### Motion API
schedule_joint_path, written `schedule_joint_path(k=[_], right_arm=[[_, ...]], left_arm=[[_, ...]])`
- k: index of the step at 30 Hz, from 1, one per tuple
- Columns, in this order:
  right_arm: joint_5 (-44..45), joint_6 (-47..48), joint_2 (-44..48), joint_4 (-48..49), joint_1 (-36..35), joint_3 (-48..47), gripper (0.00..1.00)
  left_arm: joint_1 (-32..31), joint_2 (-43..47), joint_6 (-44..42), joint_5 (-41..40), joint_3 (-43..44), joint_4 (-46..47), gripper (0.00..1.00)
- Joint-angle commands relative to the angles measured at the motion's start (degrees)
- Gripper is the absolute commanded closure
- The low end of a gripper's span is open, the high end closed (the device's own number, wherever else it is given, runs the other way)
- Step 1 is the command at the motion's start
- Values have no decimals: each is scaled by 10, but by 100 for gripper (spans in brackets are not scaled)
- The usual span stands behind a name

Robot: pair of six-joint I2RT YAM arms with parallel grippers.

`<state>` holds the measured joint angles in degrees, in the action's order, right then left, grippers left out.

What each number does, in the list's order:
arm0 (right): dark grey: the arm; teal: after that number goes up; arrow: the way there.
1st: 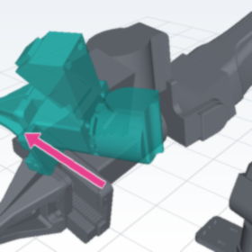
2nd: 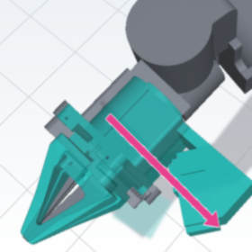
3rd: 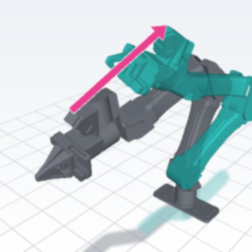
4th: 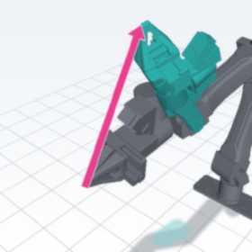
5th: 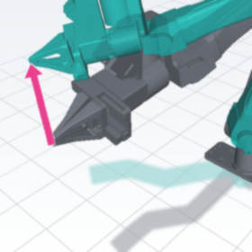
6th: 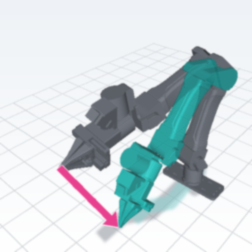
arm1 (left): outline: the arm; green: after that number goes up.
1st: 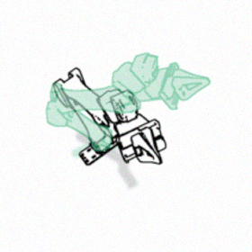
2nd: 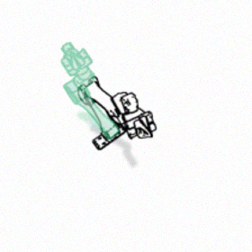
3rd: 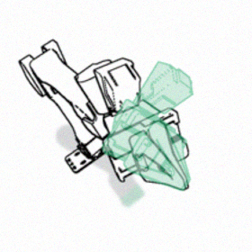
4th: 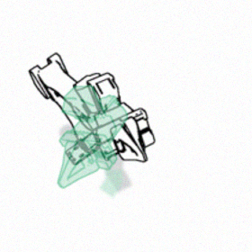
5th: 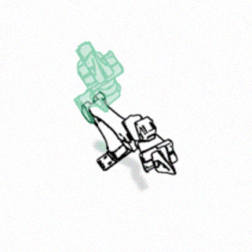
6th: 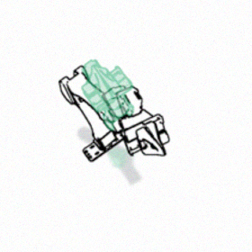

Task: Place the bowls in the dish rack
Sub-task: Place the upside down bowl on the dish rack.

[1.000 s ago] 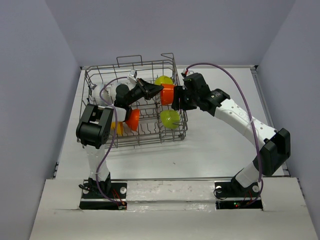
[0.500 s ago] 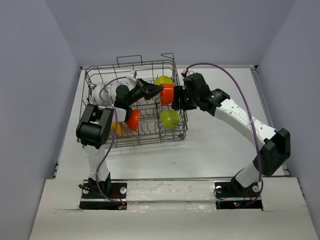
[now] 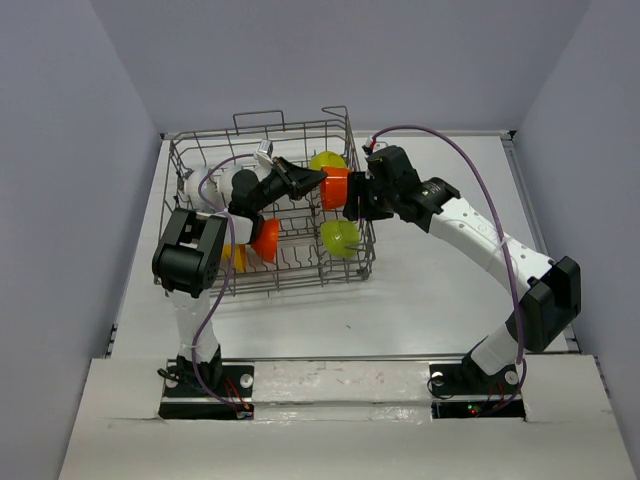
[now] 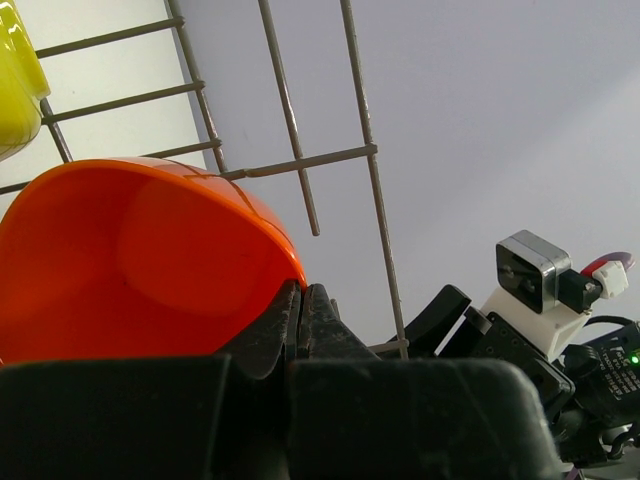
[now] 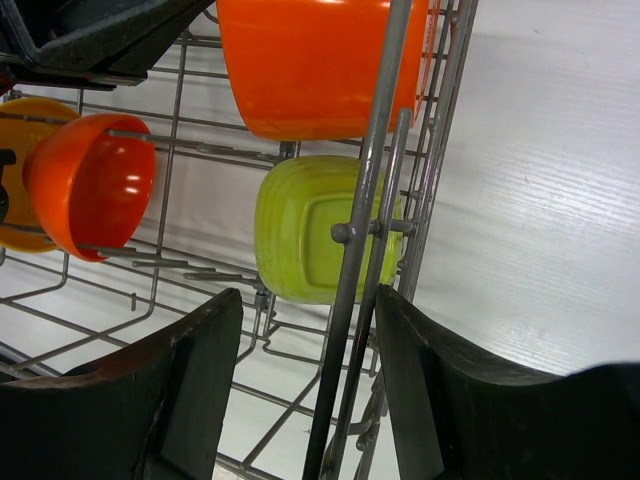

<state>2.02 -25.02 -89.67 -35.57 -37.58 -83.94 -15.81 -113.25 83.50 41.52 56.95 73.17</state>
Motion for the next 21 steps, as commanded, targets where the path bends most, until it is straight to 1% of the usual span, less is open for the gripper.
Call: schedule_joint_path(k=[1,11,21], right_arm=[[-8,6,-10,10,-5,-17,39],[-10,8,-11,9,-5,-18,39],[-9,11,-12,7,-5,-18,39]], left_arm=[[1,-51,6,-2,-36,316,99],[-2,-55,11,0,-19,308,99],[-4,-68,32,-3,-8,326,100]])
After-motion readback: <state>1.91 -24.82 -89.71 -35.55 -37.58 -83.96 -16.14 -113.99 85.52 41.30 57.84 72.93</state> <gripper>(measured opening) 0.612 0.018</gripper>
